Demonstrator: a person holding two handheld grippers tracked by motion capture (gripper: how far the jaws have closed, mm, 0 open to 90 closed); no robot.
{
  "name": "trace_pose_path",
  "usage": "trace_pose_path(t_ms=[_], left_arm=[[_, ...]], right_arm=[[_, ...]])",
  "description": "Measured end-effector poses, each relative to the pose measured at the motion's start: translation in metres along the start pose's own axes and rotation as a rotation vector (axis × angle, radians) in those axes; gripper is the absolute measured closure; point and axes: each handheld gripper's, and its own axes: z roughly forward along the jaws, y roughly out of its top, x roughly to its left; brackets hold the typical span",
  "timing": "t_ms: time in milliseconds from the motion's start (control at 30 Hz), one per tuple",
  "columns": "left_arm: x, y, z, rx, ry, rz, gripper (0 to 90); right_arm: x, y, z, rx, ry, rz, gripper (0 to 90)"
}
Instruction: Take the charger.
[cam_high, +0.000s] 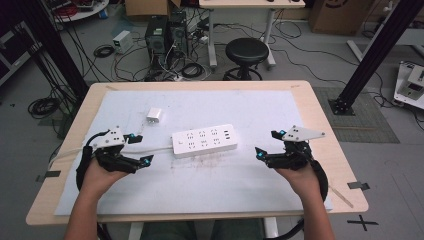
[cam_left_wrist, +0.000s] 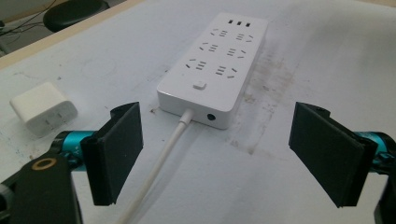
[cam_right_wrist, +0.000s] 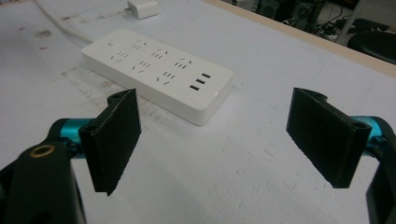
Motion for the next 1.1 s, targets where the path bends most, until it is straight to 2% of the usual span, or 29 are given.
trace_pose_path(t_ms=[67,100,167,200,233,267,367,400,433,533,567,600,633,667,700,767,800,833,900,967,1000,1100], left_arm=[[0.001,0.004,0.002,0.008,0.026,-0.009,17.7],[0.001,0.004,0.002,0.008,0.026,-0.009,17.6],[0.003,0.008,0.004,0.021,0.064,-0.013,17.6],[0.005,0.010,0.006,0.017,0.073,-0.034,17.7],[0.005,0.010,0.006,0.017,0.073,-0.034,17.7],[0.010,0.015,0.011,0.050,0.116,-0.057,17.7],[0.016,0.020,0.017,0.073,0.137,-0.061,17.6],[0.023,0.027,0.024,0.086,0.161,-0.078,17.6],[0.023,0.027,0.024,0.086,0.161,-0.078,17.7],[0.033,0.037,0.039,0.143,0.212,-0.078,17.6],[0.036,0.040,0.043,0.157,0.223,-0.096,17.7],[0.043,0.045,0.053,0.190,0.240,-0.106,17.6],[0.043,0.045,0.053,0.190,0.240,-0.106,17.6],[0.052,0.050,0.063,0.194,0.280,-0.119,17.6],[0.052,0.050,0.063,0.194,0.280,-0.119,17.6],[0.060,0.052,0.071,0.211,0.307,-0.140,17.6],[0.070,0.054,0.079,0.222,0.337,-0.150,17.6],[0.070,0.054,0.079,0.222,0.337,-0.150,17.6],[0.079,0.054,0.088,0.228,0.363,-0.177,17.6],[0.083,0.053,0.093,0.243,0.369,-0.183,17.6],[0.092,0.051,0.104,0.256,0.371,-0.193,17.6],[0.101,0.046,0.112,0.234,0.380,-0.220,17.6]], right_arm=[[-0.001,0.000,-0.001,-0.001,-0.004,0.003,18.1],[-0.001,0.001,-0.001,0.002,-0.004,0.007,18.1],[-0.001,0.000,-0.001,-0.003,-0.005,0.005,18.1],[-0.001,0.000,-0.001,-0.005,-0.004,0.006,18.1],[-0.001,0.000,-0.001,-0.005,-0.004,0.006,18.1],[-0.001,0.000,0.000,-0.008,-0.004,-0.004,18.1],[0.000,-0.001,0.000,-0.004,-0.007,-0.002,18.1],[0.001,-0.001,0.001,-0.003,-0.007,0.009,18.1],[0.001,-0.001,0.001,-0.003,-0.007,0.009,18.1],[0.002,-0.003,0.003,-0.004,-0.011,0.006,18.1],[0.002,-0.004,0.003,-0.001,-0.011,0.007,18.1],[0.002,-0.006,0.004,0.000,-0.013,0.006,18.1],[0.002,-0.006,0.004,0.000,-0.013,0.006,18.1],[0.002,-0.009,0.003,0.001,-0.018,0.008,18.1],[0.002,-0.009,0.003,0.001,-0.018,0.008,18.1],[0.002,-0.012,0.002,-0.004,-0.027,0.009,18.1],[0.001,-0.013,0.002,-0.003,-0.026,0.012,18.1],[0.001,-0.013,0.002,-0.003,-0.026,0.012,18.1],[0.000,-0.015,0.003,0.002,-0.029,0.012,18.1],[-0.001,-0.016,0.003,0.004,-0.030,0.017,18.1],[-0.001,-0.016,0.003,0.010,-0.035,0.024,18.1],[-0.001,-0.018,0.003,0.008,-0.046,0.031,18.1]])
